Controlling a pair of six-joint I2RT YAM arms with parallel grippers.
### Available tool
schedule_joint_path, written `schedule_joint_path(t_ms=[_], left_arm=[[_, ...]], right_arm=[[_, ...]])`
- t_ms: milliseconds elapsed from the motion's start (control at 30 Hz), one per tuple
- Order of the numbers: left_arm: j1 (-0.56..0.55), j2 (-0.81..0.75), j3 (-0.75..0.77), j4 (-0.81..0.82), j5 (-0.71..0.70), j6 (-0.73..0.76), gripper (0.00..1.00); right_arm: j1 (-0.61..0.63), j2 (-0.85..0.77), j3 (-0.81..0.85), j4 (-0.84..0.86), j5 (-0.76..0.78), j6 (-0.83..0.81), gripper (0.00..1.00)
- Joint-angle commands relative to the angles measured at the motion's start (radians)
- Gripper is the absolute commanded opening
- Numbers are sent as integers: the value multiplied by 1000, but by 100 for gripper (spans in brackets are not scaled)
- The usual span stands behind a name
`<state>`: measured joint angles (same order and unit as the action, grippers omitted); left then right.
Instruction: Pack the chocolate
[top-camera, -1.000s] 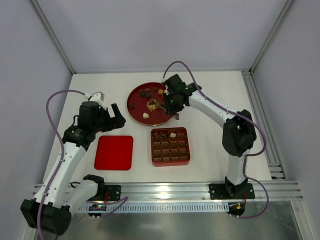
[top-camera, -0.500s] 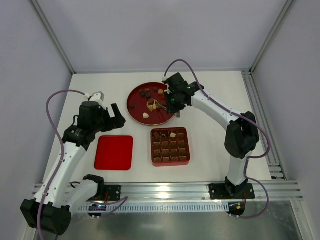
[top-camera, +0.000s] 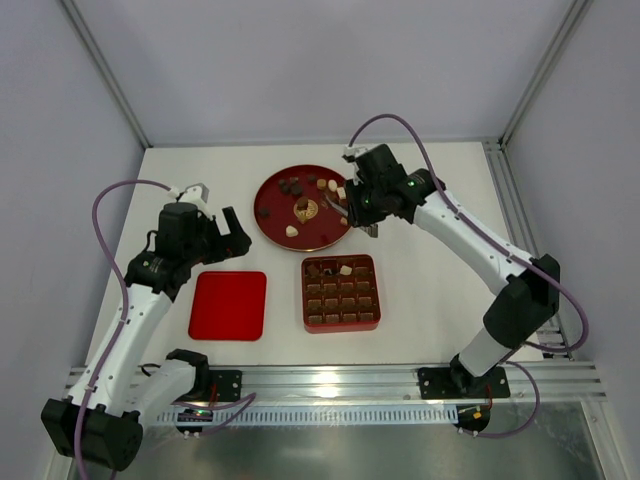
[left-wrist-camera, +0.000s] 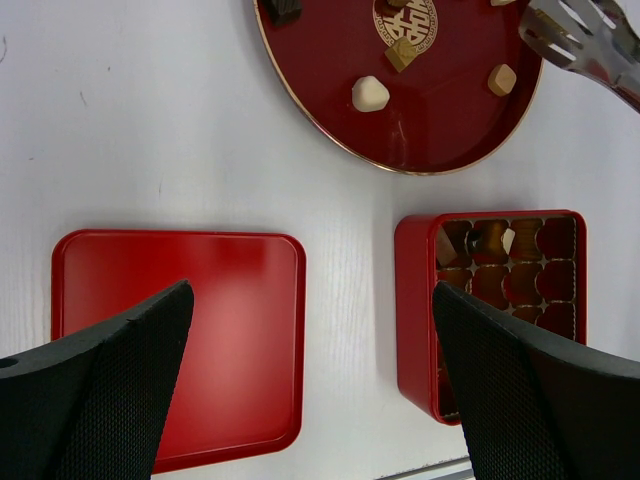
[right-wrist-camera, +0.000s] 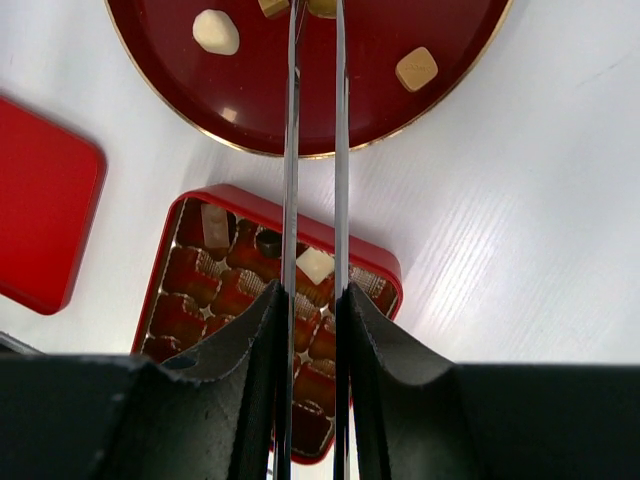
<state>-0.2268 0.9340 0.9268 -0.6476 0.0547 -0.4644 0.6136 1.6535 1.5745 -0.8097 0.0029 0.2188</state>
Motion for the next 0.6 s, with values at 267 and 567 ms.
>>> schedule_joint_path(t_ms=[267, 567], left_arm=[[3, -9, 0, 16, 22, 1, 100], [1, -8, 0, 17, 27, 0, 100]], right_arm=[[17, -319, -168, -98, 55, 57, 27], [29, -509, -306, -207, 62, 102, 27]])
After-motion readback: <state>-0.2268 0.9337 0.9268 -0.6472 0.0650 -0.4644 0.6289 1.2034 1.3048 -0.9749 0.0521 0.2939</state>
